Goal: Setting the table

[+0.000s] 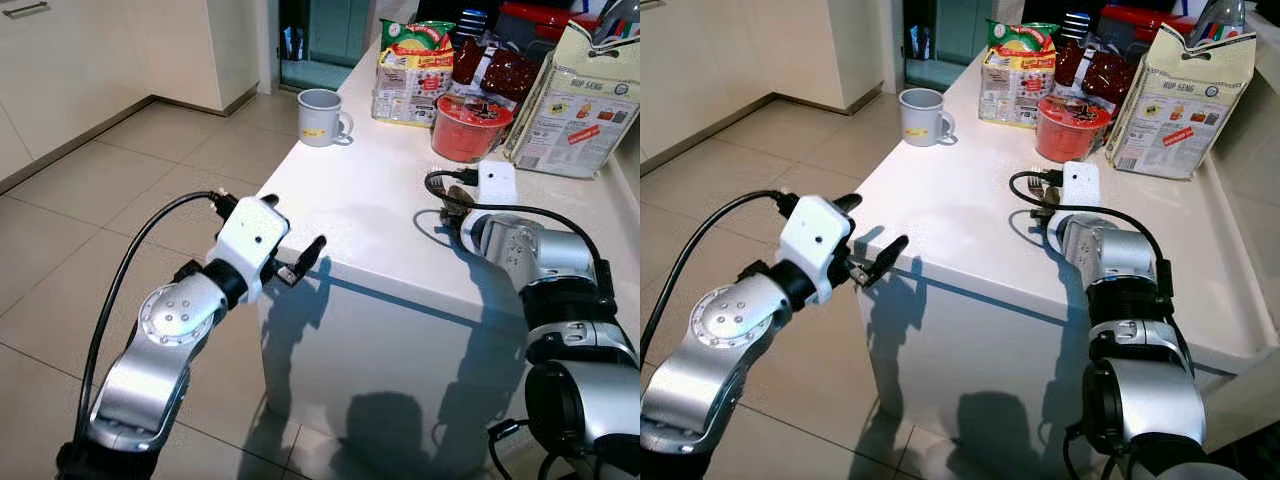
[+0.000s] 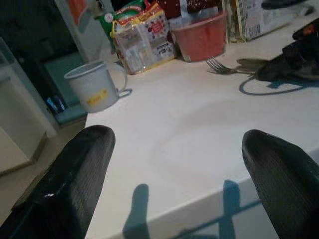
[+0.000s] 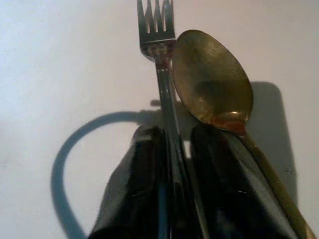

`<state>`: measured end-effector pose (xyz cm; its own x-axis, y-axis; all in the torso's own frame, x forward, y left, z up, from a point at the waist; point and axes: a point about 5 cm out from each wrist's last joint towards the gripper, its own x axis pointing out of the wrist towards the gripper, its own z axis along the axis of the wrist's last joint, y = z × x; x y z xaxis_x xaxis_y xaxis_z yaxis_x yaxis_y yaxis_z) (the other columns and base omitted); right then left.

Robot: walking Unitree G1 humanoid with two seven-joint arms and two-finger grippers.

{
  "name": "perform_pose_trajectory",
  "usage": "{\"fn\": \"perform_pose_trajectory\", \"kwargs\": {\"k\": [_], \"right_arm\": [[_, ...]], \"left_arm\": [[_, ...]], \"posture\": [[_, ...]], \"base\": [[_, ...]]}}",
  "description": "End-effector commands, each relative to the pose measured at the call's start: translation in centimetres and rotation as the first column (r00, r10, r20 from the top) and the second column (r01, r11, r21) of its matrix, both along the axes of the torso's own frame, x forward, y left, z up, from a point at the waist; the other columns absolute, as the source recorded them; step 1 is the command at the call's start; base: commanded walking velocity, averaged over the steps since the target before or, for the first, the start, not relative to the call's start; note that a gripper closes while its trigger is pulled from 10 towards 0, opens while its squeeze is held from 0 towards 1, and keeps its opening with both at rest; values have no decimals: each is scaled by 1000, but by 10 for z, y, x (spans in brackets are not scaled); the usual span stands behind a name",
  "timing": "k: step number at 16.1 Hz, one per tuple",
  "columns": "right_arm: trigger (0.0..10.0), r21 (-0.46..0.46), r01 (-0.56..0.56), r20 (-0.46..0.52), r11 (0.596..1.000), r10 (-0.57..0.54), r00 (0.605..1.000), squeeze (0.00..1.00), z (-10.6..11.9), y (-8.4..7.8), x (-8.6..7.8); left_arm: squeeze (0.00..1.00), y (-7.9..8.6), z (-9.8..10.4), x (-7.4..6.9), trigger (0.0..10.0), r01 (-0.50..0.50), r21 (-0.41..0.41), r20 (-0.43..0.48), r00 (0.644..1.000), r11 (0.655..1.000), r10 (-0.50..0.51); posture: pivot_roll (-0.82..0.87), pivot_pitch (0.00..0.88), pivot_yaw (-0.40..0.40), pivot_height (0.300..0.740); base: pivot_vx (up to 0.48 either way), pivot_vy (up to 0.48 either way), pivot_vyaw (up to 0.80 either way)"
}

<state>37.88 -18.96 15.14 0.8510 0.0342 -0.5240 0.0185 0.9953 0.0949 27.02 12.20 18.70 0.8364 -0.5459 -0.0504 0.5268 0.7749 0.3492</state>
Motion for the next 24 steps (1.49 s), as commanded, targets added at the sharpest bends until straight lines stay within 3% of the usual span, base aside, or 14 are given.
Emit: {"fn": "perform_pose_trajectory", "kwargs": {"k": [1, 7, 14, 15, 16, 21, 23, 24], "right_arm": [[0, 38, -25, -90, 999, 29, 996, 0, -21, 2, -9], [0, 157, -114, 23, 981, 111, 994, 0, -9, 9, -7], [0, 313, -191, 206, 930, 130, 970, 0, 25, 14, 0], [0, 343, -205, 233, 917, 128, 964, 0, 31, 15, 0], [0, 432, -229, 277, 872, 114, 954, 0, 40, 18, 0], [0, 506, -262, 349, 822, 82, 933, 0, 52, 17, -3], [0, 567, -289, 440, 772, 13, 898, 0, 64, 12, -8], [0, 556, -335, 491, 761, 24, 871, 0, 70, 11, -19]], "left_arm": [[0, -3, 2, 3, 10000, 5, 8, 13, 1000, 1000, -5], [0, 0, 4, 8, 10000, -17, 7, 29, 999, 1000, 16], [0, 6, 7, 10, 10000, -69, 3, 56, 996, 998, 69], [0, 6, 7, 11, 10000, -79, 0, 62, 995, 997, 79], [0, 8, 7, 11, 10000, -90, -1, 67, 994, 996, 90], [0, 8, 7, 12, 10000, -108, -10, 76, 991, 994, 108], [0, 10, 9, 13, 10000, -141, -29, 96, 985, 990, 144], [0, 16, 10, 15, 10000, -214, -38, 115, 969, 976, 217]], "posture": [[16, 0, -13, 740], [20, 0, -9, 740], [29, 0, -18, 740], [29, 0, -18, 740], [29, 0, -20, 740], [25, 0, -24, 740], [33, 0, -33, 740], [37, 0, -38, 740]], "base": [[0, 0, 0], [0, 0, 0], [0, 0, 0], [0, 0, 0], [0, 0, 0], [0, 0, 0], [0, 0, 0], [0, 0, 0]]}}
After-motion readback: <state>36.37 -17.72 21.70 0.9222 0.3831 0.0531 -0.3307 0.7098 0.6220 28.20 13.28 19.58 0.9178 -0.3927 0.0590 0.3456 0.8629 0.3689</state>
